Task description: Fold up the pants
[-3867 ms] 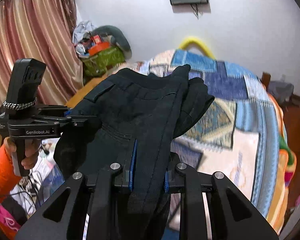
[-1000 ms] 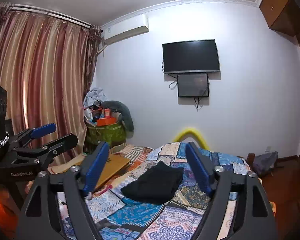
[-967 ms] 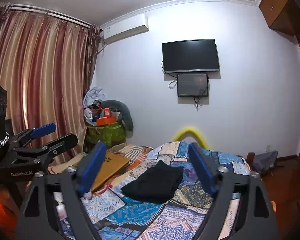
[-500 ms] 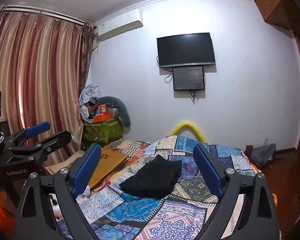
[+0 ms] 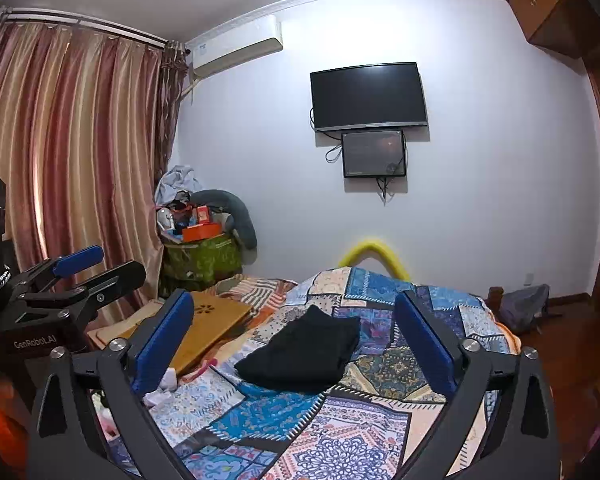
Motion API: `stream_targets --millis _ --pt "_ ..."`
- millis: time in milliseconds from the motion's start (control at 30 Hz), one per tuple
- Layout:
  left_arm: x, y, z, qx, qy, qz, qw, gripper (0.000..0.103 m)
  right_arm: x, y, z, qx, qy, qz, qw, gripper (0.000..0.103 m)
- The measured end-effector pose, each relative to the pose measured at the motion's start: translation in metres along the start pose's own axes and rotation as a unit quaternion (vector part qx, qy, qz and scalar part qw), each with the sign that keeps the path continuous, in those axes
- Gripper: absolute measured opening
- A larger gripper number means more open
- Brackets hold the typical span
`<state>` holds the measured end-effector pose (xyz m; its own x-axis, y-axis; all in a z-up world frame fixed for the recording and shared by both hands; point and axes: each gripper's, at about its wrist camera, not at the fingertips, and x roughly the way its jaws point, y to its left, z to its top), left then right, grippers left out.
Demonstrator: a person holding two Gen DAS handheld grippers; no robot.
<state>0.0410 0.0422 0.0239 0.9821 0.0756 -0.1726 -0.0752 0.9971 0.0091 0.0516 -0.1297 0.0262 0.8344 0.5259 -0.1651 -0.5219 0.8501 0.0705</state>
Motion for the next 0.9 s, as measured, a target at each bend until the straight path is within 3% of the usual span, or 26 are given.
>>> stream_targets --millis 900 --pt "0.0008 0.0004 -0.0035 -0.005 0.009 -0.001 0.9999 0.103 -0.0018 -0.0008 0.0055 0.001 0.007 -0.003 1.0 0.102"
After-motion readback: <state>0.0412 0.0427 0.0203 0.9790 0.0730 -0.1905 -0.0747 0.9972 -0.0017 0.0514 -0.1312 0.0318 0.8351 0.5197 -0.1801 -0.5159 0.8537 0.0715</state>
